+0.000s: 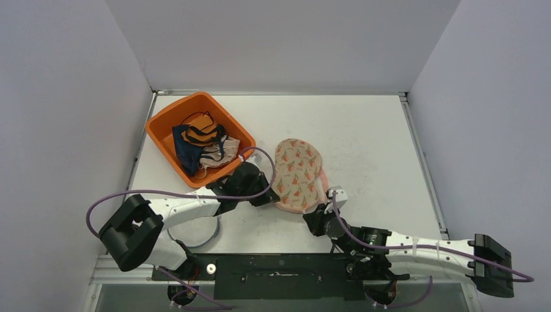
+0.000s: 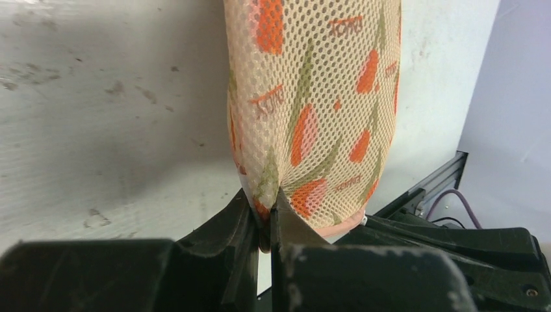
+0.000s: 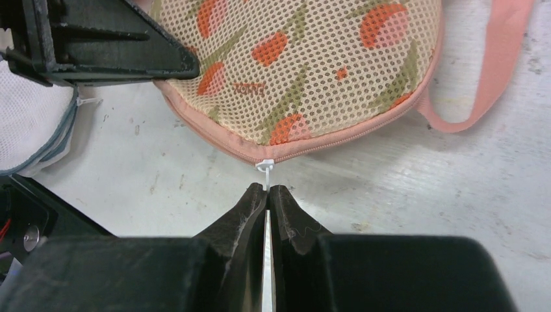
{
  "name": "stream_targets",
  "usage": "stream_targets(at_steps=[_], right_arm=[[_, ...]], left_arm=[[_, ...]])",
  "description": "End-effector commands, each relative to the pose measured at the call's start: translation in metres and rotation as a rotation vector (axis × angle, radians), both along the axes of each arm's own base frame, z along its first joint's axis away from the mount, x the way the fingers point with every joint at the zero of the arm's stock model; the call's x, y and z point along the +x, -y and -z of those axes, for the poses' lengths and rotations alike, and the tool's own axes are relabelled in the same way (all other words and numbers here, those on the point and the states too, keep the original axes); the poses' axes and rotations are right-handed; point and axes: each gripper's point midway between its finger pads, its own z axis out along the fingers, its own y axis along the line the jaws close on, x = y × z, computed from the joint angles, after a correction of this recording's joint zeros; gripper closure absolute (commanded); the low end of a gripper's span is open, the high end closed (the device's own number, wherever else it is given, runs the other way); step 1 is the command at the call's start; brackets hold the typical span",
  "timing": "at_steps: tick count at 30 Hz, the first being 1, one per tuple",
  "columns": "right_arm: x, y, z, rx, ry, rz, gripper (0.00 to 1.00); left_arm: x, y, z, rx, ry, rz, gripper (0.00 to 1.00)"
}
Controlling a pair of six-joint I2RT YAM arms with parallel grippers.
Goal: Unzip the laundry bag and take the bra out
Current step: Unzip the laundry bag at the center of the board.
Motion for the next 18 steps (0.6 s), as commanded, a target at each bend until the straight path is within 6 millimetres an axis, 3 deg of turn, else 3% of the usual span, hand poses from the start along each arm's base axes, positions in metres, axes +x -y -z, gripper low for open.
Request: stream_targets(at_steps=[1,5,7,10,18], right_arm=[[0.004,-0.017,-0.008,0.025,0.049,-0.013,0.95],[0.003,-0.041,-0.018,0.03,0.073,-0.051,0.95],[0.003,-0.052,-0.02,0.033,0.079,-0.072,0.95],[0.002,-0.067,-0.024,0.054,0.085,-0.099,0.95],[0.002,-0.117,-0.035,0.078,0.108,-0.21,0.95]], left_arm=[[0.022,-0.024,0.003,0.115,0.044,-0.035,0.95],[0.026,-0.026,-0.009,0.114,0.053,-0.05,0.33],[0.022,-0.03,-0.016,0.107,0.051,-0.062,0.15],[0.007,-0.042,-0.019,0.095,0.028,-0.077,0.05],[-0.041,-0.062,-0.015,-0.064,-0.058,-0.132,0.03]])
